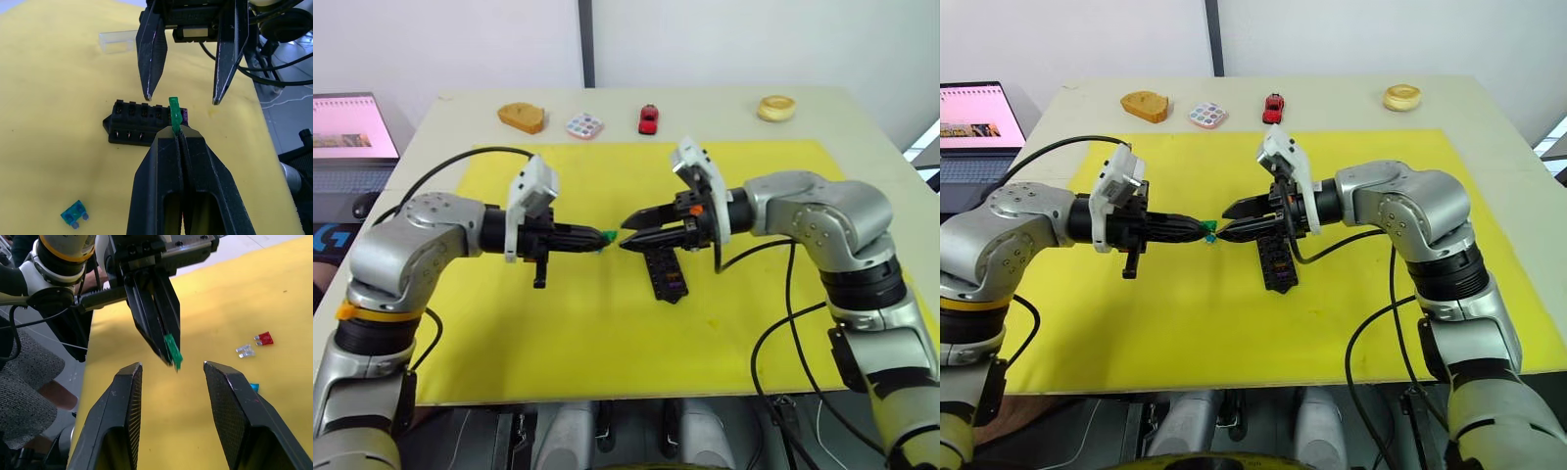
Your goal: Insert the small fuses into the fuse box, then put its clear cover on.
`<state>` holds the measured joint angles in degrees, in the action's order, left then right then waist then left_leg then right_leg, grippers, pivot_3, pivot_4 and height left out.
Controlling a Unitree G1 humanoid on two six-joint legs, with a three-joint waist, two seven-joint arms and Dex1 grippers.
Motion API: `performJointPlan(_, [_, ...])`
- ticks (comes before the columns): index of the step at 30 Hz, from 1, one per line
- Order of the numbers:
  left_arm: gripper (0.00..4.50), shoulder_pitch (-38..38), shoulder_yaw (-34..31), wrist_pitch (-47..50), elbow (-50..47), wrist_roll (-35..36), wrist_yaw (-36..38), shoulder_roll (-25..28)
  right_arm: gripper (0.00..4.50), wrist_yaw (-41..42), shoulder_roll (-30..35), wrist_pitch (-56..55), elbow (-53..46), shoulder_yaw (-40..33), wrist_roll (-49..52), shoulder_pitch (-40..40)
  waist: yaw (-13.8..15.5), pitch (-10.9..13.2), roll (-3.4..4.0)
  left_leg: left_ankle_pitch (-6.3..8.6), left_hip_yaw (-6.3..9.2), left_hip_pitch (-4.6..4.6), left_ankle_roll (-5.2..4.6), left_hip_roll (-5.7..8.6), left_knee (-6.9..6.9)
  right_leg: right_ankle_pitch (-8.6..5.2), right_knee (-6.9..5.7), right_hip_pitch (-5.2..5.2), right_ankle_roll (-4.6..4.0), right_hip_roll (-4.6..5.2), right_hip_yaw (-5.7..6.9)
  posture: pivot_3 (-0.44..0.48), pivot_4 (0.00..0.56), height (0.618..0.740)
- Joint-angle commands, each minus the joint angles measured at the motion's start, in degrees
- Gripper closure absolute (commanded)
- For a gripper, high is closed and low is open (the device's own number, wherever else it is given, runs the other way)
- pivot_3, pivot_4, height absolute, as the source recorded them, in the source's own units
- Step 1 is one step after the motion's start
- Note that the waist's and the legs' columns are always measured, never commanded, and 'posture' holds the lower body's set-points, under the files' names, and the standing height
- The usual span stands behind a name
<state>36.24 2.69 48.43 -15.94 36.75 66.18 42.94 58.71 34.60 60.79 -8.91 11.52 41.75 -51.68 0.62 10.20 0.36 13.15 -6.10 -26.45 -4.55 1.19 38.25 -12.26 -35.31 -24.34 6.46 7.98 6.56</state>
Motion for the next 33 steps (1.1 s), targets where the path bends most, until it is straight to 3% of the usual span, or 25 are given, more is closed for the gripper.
performJointPlan(1, [4.50, 1.3, 0.0, -0.9, -1.2, 0.4, 0.0, 0.2, 2.40, -0.3, -0.6, -0.6, -2.0, -1.6, 0.3, -0.9, 0.0, 0.0, 0.00, 0.01, 0.00, 0.00, 0.02, 0.00, 0.00, 0.00, 0.00, 0.00, 0.00, 0.00, 0.00, 0.000, 0.150, 0.740])
performJointPlan(6, [4.50, 1.4, 0.3, -1.1, -1.0, 0.5, -0.2, 0.1, 2.40, -0.4, -1.2, -0.7, -1.8, -1.5, 0.3, -1.0, -0.1, 0.0, 0.00, -0.01, 0.00, 0.00, 0.01, -0.02, 0.00, 0.00, 0.00, -0.01, 0.00, -0.03, -0.01, 0.000, 0.150, 0.740])
performJointPlan(8, [4.50, 1.4, 0.3, -1.1, -1.0, 0.5, -0.3, 0.0, 2.94, -0.4, -1.3, -0.8, -1.8, -1.4, 0.2, -0.9, 0.0, 0.0, 0.00, -0.02, 0.00, 0.00, 0.01, -0.02, -0.01, 0.00, 0.00, -0.01, 0.00, -0.04, -0.02, 0.000, 0.150, 0.740])
performJointPlan(10, [4.50, 1.5, 0.2, -1.1, -1.0, 0.6, -0.3, 0.0, 3.71, -0.3, -1.3, -1.2, -1.9, -1.1, -0.1, -0.7, 0.0, 0.0, 0.00, -0.02, 0.00, 0.00, 0.01, -0.01, 0.00, 0.00, 0.00, -0.01, 0.00, -0.04, -0.02, 0.000, 0.150, 0.740])
performJointPlan(11, [4.50, 1.5, 0.3, -1.1, -0.9, 0.5, -0.3, 0.0, 4.31, -0.3, -1.4, -1.4, -1.7, -1.0, -0.3, -0.7, 0.0, 0.0, 0.00, -0.02, 0.00, 0.00, 0.01, -0.02, 0.00, 0.00, 0.00, -0.01, 0.00, -0.04, -0.02, 0.000, 0.150, 0.740])
performJointPlan(12, [4.50, 1.5, 0.3, -1.2, -0.8, 0.5, -0.3, -0.1, 4.47, -0.3, -1.5, -1.5, -1.6, -0.9, -0.4, -0.7, -0.1, 0.0, 0.00, -0.02, 0.00, 0.00, 0.01, -0.01, 0.00, 0.00, 0.00, -0.01, 0.00, -0.04, -0.02, 0.000, 0.150, 0.740])
performJointPlan(22, [4.50, 0.9, -0.4, -1.3, -0.7, 0.9, -0.2, 0.4, 4.47, 0.1, -2.0, -2.5, -0.8, -1.3, -1.0, -1.0, -0.1, 0.0, 0.00, -0.02, 0.00, 0.00, 0.02, -0.03, 0.00, 0.00, -0.01, -0.01, 0.00, -0.06, -0.02, 0.000, 0.150, 0.740])
performJointPlan(25, [3.66, 0.1, -0.9, -1.4, -0.9, 1.2, 0.6, 1.1, 4.50, 0.4, -1.8, -3.1, -0.6, -1.3, -1.3, -0.8, -0.1, 0.0, 0.00, -0.02, 0.00, 0.00, 0.02, -0.03, -0.01, 0.00, 0.00, -0.01, 0.00, -0.07, -0.03, 0.000, 0.150, 0.740])
performJointPlan(32, [0.02, -1.5, -2.6, -0.6, -1.3, 2.1, -0.4, 2.9, 4.50, 3.7, -0.6, -7.7, 1.1, -1.0, -3.5, -0.3, -0.1, 0.0, 0.00, -0.02, 0.00, 0.01, 0.03, -0.03, -0.01, 0.00, 0.00, -0.01, 0.00, -0.07, -0.04, 0.000, 0.150, 0.740])
performJointPlan(33, [0.02, -2.0, -2.8, -0.7, -1.3, 2.1, -0.5, 3.2, 4.50, 5.0, -0.3, -10.0, 1.8, -1.3, -4.2, 0.3, -0.1, 0.0, 0.00, -0.02, 0.00, 0.01, 0.04, -0.04, -0.02, 0.00, 0.00, -0.02, 0.00, -0.08, -0.04, 0.000, 0.150, 0.740])
